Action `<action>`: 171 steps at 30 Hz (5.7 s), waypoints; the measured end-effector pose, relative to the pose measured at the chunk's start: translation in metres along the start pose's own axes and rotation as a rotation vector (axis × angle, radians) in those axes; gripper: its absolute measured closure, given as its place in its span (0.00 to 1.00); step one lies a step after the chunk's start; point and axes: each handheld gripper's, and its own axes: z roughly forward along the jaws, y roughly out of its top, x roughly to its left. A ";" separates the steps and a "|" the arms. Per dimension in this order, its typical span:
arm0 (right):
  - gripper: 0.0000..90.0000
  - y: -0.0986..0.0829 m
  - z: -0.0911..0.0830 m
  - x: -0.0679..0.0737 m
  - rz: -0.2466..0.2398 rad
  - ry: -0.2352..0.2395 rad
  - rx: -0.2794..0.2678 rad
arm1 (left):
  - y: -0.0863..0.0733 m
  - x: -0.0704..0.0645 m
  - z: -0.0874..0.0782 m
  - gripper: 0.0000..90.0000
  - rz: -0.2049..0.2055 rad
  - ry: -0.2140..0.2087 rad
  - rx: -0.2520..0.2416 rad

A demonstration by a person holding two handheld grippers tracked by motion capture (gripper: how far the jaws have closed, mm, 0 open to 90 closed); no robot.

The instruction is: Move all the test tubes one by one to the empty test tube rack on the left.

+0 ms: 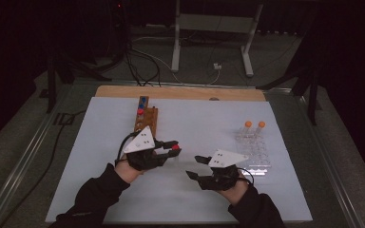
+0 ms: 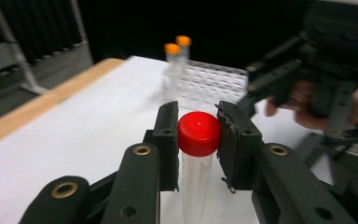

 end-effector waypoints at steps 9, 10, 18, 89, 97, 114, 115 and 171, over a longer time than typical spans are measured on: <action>0.15 0.001 -0.006 -0.004 0.041 -0.034 -0.044 | 0.015 0.034 -0.032 0.80 -0.004 0.151 -0.015; 0.12 0.001 -0.006 -0.005 0.044 -0.035 -0.043 | 0.016 0.037 -0.035 0.80 -0.005 0.171 -0.021; 0.01 0.001 -0.011 -0.010 0.063 -0.015 -0.072 | 0.020 0.063 -0.046 0.80 -0.025 0.274 -0.030; 0.01 0.002 -0.038 -0.032 0.049 -0.073 -0.133 | -0.031 0.087 -0.050 0.14 -0.169 0.308 0.028; 0.01 -0.001 -0.080 -0.081 0.105 -0.276 -0.132 | -0.030 0.046 -0.063 0.02 -0.123 0.203 -0.031; 0.23 -0.061 -0.105 -0.160 0.299 -0.527 -0.027 | -0.040 0.020 -0.062 0.01 -0.104 0.131 -0.039; 0.29 -0.064 -0.102 -0.163 0.303 -0.534 -0.008 | -0.042 0.020 -0.060 0.01 -0.105 0.124 -0.034; 0.83 -0.026 -0.119 -0.149 0.215 -0.544 -0.027 | -0.043 0.018 -0.057 0.01 -0.109 0.109 -0.007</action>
